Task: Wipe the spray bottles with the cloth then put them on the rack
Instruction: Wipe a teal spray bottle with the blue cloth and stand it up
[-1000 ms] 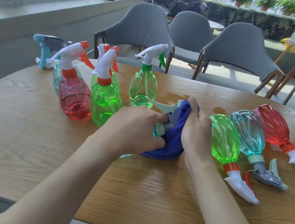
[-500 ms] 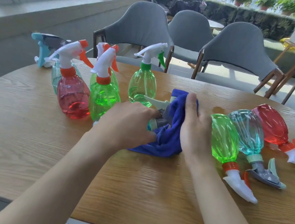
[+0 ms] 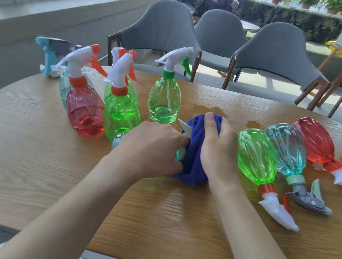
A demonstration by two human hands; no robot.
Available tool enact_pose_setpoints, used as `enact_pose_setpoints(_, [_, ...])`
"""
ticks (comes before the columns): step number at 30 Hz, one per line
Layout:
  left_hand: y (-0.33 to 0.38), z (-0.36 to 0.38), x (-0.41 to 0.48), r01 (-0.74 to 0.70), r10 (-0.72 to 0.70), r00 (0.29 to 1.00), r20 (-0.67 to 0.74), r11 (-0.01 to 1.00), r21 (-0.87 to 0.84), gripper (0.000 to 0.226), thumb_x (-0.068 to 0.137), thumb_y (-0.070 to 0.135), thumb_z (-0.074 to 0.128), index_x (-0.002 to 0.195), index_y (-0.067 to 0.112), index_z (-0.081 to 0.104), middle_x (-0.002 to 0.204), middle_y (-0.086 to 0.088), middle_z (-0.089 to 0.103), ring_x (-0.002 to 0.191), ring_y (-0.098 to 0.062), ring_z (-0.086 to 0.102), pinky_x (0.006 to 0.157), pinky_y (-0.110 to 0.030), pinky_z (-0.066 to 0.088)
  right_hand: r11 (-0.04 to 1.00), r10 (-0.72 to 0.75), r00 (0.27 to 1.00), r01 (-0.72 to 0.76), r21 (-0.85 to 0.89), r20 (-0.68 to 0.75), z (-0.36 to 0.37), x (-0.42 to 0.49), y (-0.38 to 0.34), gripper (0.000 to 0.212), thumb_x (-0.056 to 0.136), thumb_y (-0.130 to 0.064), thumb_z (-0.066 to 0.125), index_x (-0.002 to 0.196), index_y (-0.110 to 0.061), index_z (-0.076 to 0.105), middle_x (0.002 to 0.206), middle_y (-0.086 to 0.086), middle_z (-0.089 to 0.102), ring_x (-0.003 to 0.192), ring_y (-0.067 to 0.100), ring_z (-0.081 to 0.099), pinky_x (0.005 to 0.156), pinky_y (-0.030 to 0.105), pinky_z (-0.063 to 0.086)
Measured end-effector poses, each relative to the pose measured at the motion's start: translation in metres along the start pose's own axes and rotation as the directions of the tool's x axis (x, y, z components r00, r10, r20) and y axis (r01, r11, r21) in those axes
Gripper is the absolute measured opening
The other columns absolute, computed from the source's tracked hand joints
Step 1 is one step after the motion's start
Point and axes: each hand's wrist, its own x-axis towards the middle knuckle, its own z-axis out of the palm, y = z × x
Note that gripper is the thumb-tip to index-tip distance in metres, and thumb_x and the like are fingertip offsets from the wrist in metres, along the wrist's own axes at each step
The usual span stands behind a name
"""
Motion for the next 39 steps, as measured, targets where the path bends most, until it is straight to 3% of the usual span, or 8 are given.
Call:
enact_pose_setpoints(8, [-0.009, -0.003, -0.001, 0.034, -0.037, 0.999, -0.031, 0.997, -0.064, 0.025, 0.088, 0.056, 0.066, 0.106, 0.039, 0.071, 0.087, 0.005, 0.069, 0.084, -0.027, 0.067, 0.072, -0.036, 0.054, 0.988, -0.069, 0.968, 0.033, 0.150, 0.242, -0.011, 0.007, 0.002, 0.011, 0.099, -0.025, 0.067, 0.110, -0.025, 0.071, 0.111, -0.003, 0.077, 0.108, 0.015, 0.073, 0.098, 0.036, 0.056])
enact_pose_setpoints(15, [-0.004, -0.004, -0.002, 0.005, -0.006, 1.000, -0.015, 0.999, -0.037, 0.027, 0.085, 0.048, 0.069, 0.110, 0.037, 0.070, 0.090, 0.006, 0.068, 0.086, -0.026, 0.065, 0.067, -0.033, 0.038, 0.987, 0.076, 0.996, -0.081, 0.137, 0.039, -0.005, -0.001, 0.000, 0.032, 0.107, -0.037, 0.056, 0.091, -0.012, 0.065, 0.079, 0.000, 0.064, 0.076, 0.014, 0.060, 0.088, 0.049, 0.055])
enact_pose_setpoints(20, [-0.011, -0.009, -0.002, 0.029, -0.030, 1.000, -0.007, 0.991, -0.134, 0.043, 0.088, 0.048, 0.071, 0.131, 0.043, 0.070, 0.101, 0.001, 0.070, 0.098, -0.028, 0.065, 0.077, -0.035, 0.048, 0.678, 0.346, 0.937, -0.285, 0.678, 0.048, -0.007, 0.004, -0.009, 0.031, 0.110, -0.016, 0.050, 0.091, -0.001, 0.069, 0.074, 0.012, 0.076, 0.066, 0.024, 0.074, 0.066, 0.036, 0.062])
enact_pose_setpoints(23, [-0.013, -0.009, -0.001, 0.044, -0.052, 0.998, -0.043, 0.984, -0.170, 0.050, 0.090, 0.049, 0.071, 0.139, 0.042, 0.068, 0.110, -0.002, 0.073, 0.105, -0.027, 0.064, 0.078, -0.033, 0.044, 0.604, 0.401, 0.915, -0.302, 0.738, 0.046, -0.011, 0.009, -0.007, 0.030, 0.110, -0.023, 0.051, 0.107, 0.001, 0.070, 0.087, 0.018, 0.078, 0.078, 0.026, 0.076, 0.082, 0.043, 0.064])
enact_pose_setpoints(26, [-0.012, -0.007, 0.000, 0.044, -0.049, 0.998, -0.030, 0.988, -0.150, 0.047, 0.087, 0.049, 0.072, 0.133, 0.042, 0.070, 0.106, -0.001, 0.073, 0.101, -0.029, 0.066, 0.078, -0.035, 0.048, 0.750, 0.250, 0.963, -0.258, 0.609, 0.100, -0.010, 0.006, -0.007, 0.040, 0.109, -0.030, 0.050, 0.110, -0.001, 0.077, 0.108, 0.025, 0.077, 0.099, 0.035, 0.074, 0.099, 0.053, 0.059])
enact_pose_setpoints(30, [-0.010, -0.004, 0.000, 0.029, -0.033, 0.999, -0.028, 0.993, -0.118, 0.030, 0.085, 0.054, 0.069, 0.109, 0.036, 0.072, 0.087, 0.005, 0.068, 0.085, -0.027, 0.066, 0.071, -0.037, 0.052, 0.971, 0.095, 0.986, -0.122, 0.207, 0.139, -0.005, -0.002, -0.010, 0.030, 0.106, -0.039, 0.061, 0.083, -0.023, 0.070, 0.073, -0.018, 0.069, 0.076, 0.010, 0.066, 0.089, 0.042, 0.053])
enact_pose_setpoints(35, [-0.005, -0.005, -0.002, -0.009, 0.009, 1.000, -0.007, 0.998, -0.066, 0.031, 0.085, 0.049, 0.068, 0.113, 0.036, 0.071, 0.093, 0.008, 0.069, 0.089, -0.024, 0.064, 0.066, -0.033, 0.038, 0.914, 0.222, 0.966, -0.254, 0.316, 0.133, -0.004, -0.002, -0.010, 0.056, 0.094, -0.058, 0.057, 0.097, -0.004, 0.073, 0.088, 0.017, 0.069, 0.084, 0.034, 0.068, 0.098, 0.064, 0.055])
enact_pose_setpoints(39, [-0.004, -0.009, -0.003, -0.003, 0.004, 1.000, 0.009, 0.997, -0.080, 0.032, 0.085, 0.049, 0.069, 0.116, 0.040, 0.070, 0.095, 0.008, 0.068, 0.091, -0.026, 0.063, 0.067, -0.034, 0.038, 0.817, 0.316, 0.942, -0.333, 0.471, 0.117, -0.009, 0.002, -0.005, 0.031, 0.109, -0.026, 0.057, 0.092, -0.003, 0.069, 0.084, 0.011, 0.074, 0.078, 0.027, 0.071, 0.076, 0.042, 0.062])
